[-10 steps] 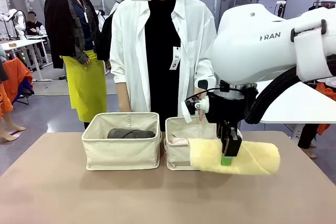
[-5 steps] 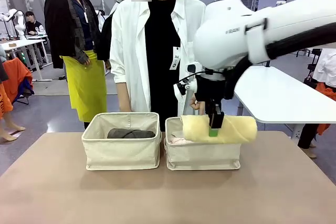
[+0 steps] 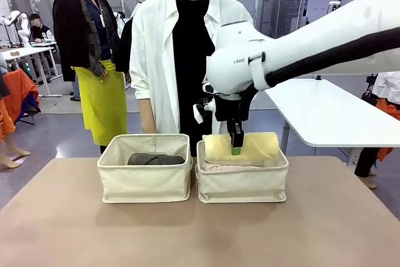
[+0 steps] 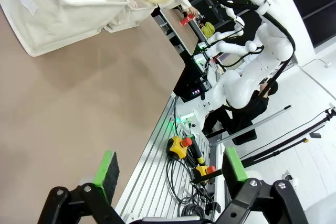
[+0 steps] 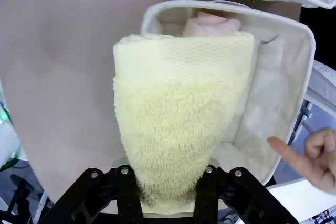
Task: Divide the towels into two baskets.
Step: Pick up one hotel-folded towel from the bottom of the table and place it in the Fabric basket indicated by the person.
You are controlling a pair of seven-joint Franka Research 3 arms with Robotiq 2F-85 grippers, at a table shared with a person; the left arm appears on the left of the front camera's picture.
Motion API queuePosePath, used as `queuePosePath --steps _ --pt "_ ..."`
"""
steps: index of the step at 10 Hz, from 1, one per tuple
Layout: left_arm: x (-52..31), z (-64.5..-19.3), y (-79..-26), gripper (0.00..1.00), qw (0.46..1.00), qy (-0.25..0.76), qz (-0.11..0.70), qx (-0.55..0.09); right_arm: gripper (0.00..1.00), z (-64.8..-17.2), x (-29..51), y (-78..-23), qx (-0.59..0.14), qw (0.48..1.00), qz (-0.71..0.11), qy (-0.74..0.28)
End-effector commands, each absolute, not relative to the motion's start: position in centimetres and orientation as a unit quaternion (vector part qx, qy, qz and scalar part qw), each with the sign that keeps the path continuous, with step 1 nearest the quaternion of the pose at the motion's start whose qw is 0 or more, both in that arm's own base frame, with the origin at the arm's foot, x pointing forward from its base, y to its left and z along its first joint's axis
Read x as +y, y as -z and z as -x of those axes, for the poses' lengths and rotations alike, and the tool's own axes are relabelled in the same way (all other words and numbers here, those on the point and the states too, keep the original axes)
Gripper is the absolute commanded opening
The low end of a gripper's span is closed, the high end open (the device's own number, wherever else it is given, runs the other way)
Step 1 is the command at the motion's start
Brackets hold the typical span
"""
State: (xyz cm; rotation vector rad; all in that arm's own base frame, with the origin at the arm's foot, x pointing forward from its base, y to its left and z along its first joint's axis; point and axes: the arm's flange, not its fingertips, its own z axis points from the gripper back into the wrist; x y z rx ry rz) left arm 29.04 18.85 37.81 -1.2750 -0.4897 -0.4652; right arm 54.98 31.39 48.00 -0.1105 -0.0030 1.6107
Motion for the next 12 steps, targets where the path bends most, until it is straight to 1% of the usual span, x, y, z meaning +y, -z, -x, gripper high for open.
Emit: queuePosePath --steps 1,3,5,6,7,8,9,12 --pt "19.0 -28.8 -38.2 1.00 0.749 0.211 0.585 -0.228 0.37 -57.4 32.4 -47.0 -0.003 0.708 0.067 -0.703" --pt "19.0 -28.8 -38.2 1.00 0.749 0.211 0.585 -0.228 0.37 -59.6 32.8 -45.0 0.012 0.711 0.073 -0.699" --pt "19.0 -28.8 -38.2 1.00 0.749 0.211 0.585 -0.228 0.37 -60.3 32.5 -43.7 0.023 0.710 0.079 -0.700" --pt "19.0 -28.8 -38.2 1.00 0.749 0.211 0.585 -0.228 0.59 -60.1 32.3 -43.6 0.018 0.712 0.077 -0.698" --pt "19.0 -28.8 -38.2 1.00 0.749 0.211 0.585 -0.228 0.74 -59.8 32.1 -43.5 0.019 0.712 0.080 -0.697" --pt "19.0 -28.8 -38.2 1.00 0.749 0.211 0.585 -0.228 0.95 -59.6 32.0 -43.4 0.020 0.714 0.080 -0.695" --pt "19.0 -28.8 -38.2 1.00 0.749 0.211 0.585 -0.228 1.00 -59.3 31.9 -43.3 0.023 0.715 0.079 -0.694" --pt "19.0 -28.8 -38.2 1.00 0.749 0.211 0.585 -0.228 1.00 -58.3 31.3 -44.0 0.018 0.717 0.084 -0.692"
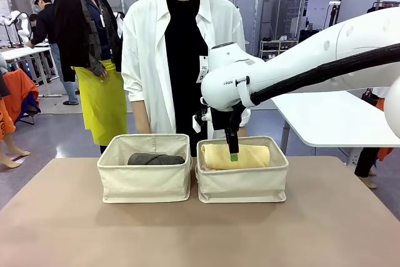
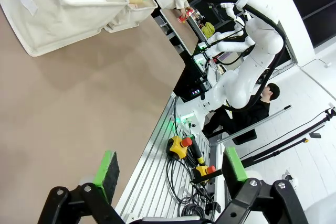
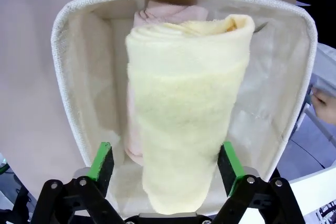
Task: Divide the towels into two baskets.
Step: Pick up one hotel-folded towel from the bottom of the table and place it in the Fabric basket indicated by the person.
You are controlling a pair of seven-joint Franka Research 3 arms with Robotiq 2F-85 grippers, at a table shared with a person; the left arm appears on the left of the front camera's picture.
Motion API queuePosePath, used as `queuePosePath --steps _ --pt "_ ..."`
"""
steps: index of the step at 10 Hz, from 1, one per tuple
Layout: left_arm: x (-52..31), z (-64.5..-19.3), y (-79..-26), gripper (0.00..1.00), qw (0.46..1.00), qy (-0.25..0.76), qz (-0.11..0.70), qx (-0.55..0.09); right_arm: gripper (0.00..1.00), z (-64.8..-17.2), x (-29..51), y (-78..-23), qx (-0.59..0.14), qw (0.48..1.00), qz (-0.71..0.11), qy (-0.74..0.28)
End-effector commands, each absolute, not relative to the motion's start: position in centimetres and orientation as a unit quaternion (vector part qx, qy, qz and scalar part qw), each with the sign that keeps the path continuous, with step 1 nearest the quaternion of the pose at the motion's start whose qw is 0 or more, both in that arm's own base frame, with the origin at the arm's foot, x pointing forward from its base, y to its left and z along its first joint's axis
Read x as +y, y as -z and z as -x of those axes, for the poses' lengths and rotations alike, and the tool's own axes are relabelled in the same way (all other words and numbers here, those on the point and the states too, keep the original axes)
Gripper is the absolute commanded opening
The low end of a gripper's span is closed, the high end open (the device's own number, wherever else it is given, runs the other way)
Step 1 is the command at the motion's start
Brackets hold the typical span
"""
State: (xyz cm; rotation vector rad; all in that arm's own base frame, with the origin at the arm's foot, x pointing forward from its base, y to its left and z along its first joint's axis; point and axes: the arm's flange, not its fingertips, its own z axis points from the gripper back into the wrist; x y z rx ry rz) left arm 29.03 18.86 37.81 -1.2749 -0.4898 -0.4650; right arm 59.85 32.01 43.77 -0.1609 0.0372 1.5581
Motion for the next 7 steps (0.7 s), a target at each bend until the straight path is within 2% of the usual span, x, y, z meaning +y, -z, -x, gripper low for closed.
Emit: queuePosePath --steps 1,2,3,4,7 --pt "19.0 -28.8 -38.2 1.00 0.749 0.211 0.585 -0.228 1.00 -58.1 31.1 -44.1 0.015 0.719 0.085 -0.690" --pt "19.0 -28.8 -38.2 1.00 0.749 0.211 0.585 -0.228 1.00 -57.7 30.8 -44.2 0.009 0.723 0.076 -0.686" --pt "19.0 -28.8 -38.2 1.00 0.749 0.211 0.585 -0.228 1.00 -56.9 30.1 -44.1 0.024 0.728 0.100 -0.678" --pt "19.0 -28.8 -38.2 1.00 0.749 0.211 0.585 -0.228 1.00 -59.4 31.6 -44.5 0.015 0.713 0.075 -0.697" --pt "19.0 -28.8 -38.2 1.00 0.749 0.211 0.585 -0.228 1.00 -59.4 31.6 -44.5 0.015 0.713 0.075 -0.697"
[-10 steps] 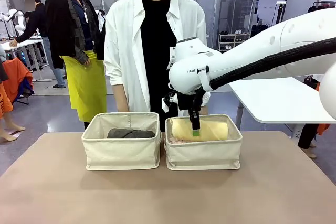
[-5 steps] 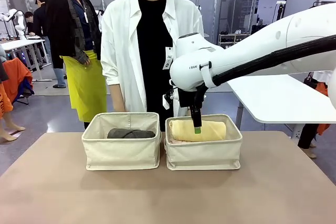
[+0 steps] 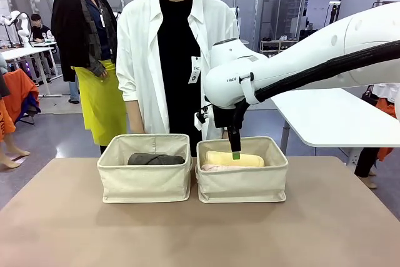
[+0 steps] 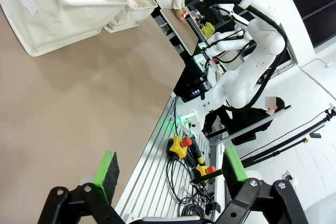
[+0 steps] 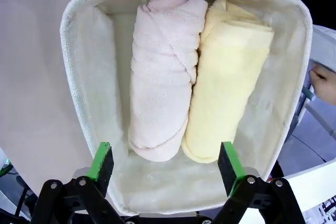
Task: Divide the towels into two baskets.
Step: Pick up one hotel-folded towel from the bottom of the table and place it in the Fabric basket indicated by the person.
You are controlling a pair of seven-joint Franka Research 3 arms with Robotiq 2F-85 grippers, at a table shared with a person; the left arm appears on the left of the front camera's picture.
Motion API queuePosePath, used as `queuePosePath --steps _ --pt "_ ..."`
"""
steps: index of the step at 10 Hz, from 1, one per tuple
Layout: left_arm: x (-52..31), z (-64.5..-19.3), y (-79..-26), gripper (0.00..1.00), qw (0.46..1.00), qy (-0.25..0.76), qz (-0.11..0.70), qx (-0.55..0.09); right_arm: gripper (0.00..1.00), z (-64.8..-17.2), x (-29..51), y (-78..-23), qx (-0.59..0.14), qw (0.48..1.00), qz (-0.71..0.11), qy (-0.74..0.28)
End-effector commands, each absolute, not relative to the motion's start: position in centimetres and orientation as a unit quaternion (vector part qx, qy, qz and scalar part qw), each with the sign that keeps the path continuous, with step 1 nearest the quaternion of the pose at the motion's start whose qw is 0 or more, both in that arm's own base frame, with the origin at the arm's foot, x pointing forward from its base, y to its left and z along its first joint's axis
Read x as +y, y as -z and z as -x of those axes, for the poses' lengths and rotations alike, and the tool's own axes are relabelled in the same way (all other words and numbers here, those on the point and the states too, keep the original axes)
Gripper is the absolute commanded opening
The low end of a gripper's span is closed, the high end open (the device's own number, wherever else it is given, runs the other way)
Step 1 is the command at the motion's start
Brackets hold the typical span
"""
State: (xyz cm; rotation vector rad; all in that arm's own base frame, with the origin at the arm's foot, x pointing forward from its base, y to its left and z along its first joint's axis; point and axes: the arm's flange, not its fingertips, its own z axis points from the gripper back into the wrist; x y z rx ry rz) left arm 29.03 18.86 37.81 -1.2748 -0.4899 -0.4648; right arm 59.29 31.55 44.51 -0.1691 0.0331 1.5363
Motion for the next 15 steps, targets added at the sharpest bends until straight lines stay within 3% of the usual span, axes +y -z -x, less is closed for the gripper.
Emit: queuePosePath --steps 1,8,10,12,15 --pt "19.0 -28.8 -38.2 1.00 0.749 0.211 0.585 -0.228 1.00 -59.4 31.6 -44.5 0.015 0.713 0.075 -0.697" --pt "19.0 -28.8 -38.2 1.00 0.749 0.211 0.585 -0.228 1.00 -59.4 31.6 -44.6 0.014 0.716 0.075 -0.694" --pt "19.0 -28.8 -38.2 1.00 0.749 0.211 0.585 -0.228 1.00 -57.4 29.9 -48.5 0.009 0.742 0.053 -0.668" --pt "19.0 -28.8 -38.2 1.00 0.749 0.211 0.585 -0.228 1.00 -54.7 27.2 -50.6 0.011 0.765 0.005 -0.644" --pt "19.0 -28.8 -38.2 1.00 0.749 0.211 0.585 -0.228 1.00 -50.8 19.2 -51.2 -0.039 0.826 -0.135 -0.546"
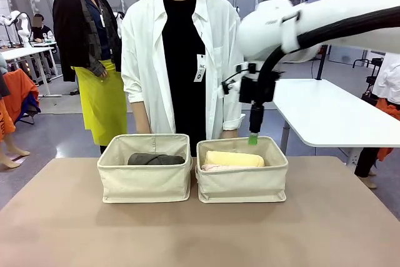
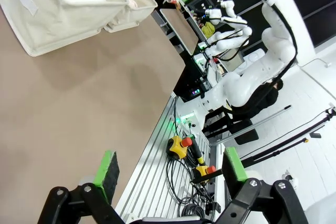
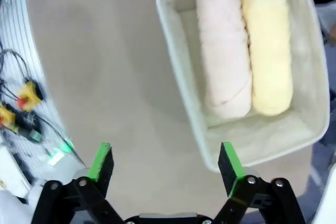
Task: Divide the towels into two baskets.
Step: Pick up one hotel-folded towel from the bottom of the table and place it in the Fabric basket indicated by the person.
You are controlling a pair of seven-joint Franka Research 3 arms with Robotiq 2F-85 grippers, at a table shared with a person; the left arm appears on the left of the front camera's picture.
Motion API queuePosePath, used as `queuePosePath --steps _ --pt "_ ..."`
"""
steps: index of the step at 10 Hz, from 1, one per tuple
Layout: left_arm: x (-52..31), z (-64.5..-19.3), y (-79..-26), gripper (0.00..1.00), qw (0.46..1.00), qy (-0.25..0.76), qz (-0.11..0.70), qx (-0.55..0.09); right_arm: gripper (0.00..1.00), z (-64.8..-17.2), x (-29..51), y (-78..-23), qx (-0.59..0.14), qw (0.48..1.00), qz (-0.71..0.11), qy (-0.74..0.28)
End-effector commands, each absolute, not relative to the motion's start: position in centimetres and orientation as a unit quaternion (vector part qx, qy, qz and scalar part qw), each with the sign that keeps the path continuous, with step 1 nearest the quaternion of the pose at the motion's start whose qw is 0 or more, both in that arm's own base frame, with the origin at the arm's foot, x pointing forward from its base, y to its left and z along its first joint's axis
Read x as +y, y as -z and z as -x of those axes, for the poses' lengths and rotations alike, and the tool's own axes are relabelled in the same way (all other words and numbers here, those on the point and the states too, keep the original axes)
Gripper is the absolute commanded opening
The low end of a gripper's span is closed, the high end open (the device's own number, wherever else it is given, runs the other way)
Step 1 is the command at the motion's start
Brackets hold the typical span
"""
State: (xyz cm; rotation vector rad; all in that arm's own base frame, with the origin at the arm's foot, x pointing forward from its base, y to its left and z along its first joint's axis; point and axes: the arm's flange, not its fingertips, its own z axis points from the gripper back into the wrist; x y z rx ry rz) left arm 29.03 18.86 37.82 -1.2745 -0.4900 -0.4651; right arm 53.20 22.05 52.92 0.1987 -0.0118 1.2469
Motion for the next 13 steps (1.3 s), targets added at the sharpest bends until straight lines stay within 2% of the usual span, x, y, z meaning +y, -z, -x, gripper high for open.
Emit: queuePosePath --steps 1,4,7,9,13 --pt "19.0 -28.8 -38.2 1.00 0.749 0.211 0.585 -0.228 1.00 -49.8 16.2 -50.3 -0.060 0.845 -0.172 -0.503" --pt "19.0 -28.8 -38.2 1.00 0.749 0.211 0.585 -0.228 1.00 -46.9 7.1 -46.8 -0.119 0.871 -0.295 -0.374" --pt "19.0 -28.8 -38.2 1.00 0.749 0.211 0.585 -0.228 1.00 -43.2 -5.0 -44.2 -0.181 0.837 -0.425 -0.293" --pt "19.0 -28.8 -38.2 1.00 0.749 0.211 0.585 -0.228 1.00 -42.3 -11.9 -43.3 -0.166 0.816 -0.485 -0.270" --pt "19.0 -28.8 -38.2 1.00 0.749 0.211 0.585 -0.228 1.00 -41.6 -21.2 -41.1 -0.128 0.787 -0.551 -0.245"
